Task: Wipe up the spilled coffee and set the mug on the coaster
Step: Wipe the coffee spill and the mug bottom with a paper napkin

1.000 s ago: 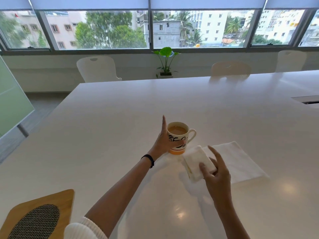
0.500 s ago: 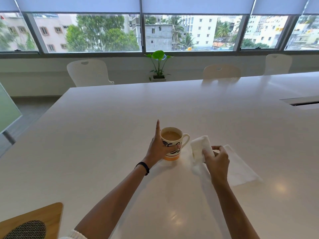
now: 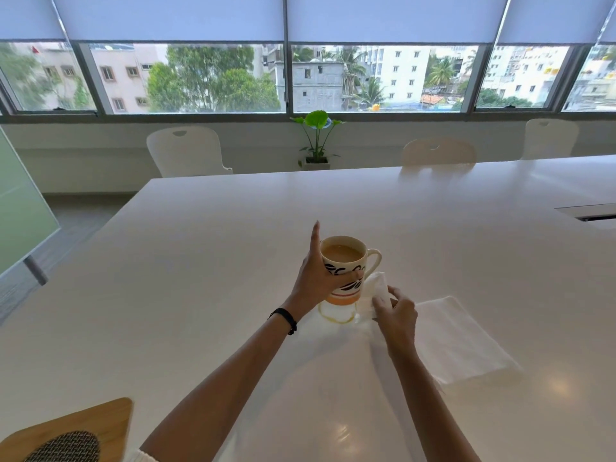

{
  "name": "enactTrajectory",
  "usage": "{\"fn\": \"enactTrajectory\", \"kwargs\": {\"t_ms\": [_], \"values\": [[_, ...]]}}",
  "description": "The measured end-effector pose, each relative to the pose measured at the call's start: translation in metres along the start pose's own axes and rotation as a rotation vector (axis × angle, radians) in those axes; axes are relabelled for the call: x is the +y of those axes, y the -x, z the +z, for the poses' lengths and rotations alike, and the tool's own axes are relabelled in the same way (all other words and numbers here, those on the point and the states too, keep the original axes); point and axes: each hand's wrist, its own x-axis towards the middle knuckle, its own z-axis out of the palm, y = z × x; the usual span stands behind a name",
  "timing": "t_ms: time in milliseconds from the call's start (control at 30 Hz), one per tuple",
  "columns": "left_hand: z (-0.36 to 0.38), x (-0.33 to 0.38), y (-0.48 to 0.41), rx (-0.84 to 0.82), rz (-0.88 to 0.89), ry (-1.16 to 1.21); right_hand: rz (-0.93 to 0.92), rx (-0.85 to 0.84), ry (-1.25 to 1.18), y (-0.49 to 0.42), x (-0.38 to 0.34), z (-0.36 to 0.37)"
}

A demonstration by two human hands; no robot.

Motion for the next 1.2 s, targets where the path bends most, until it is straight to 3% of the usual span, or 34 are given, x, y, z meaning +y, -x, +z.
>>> {"fn": "enactTrajectory", "kwargs": {"t_ms": [167,433,600,867,933,1067,1200], "values": [[-0.003,0.009,-0.005,-0.005,0.013,-0.015,0.088,-0.169,-0.240,0.005,-0.004,0.012],[-0.008,0.012,-0.006,-0.013,-0.006,-0.004,0.180,-0.233,-0.440,0.016,-0.004,0.017],[-0.011,0.015,-0.007,0.003,0.009,-0.009,0.177,-0.289,-0.433,0.022,-0.002,0.019],[-0.019,0.014,-0.007,0.016,-0.001,0.000,0.199,-0.532,-0.281,0.013,-0.001,-0.003],[-0.020,0.014,-0.005,0.020,0.001,0.001,0.205,-0.489,-0.277,0.009,-0.001,-0.006],[-0.018,0.019,-0.004,0.019,0.001,0.029,0.199,-0.204,-0.375,0.003,0.000,0.004],[-0.014,0.025,-0.004,0.001,0.006,0.036,0.300,-0.231,-0.629,-0.001,-0.002,0.022]]}}
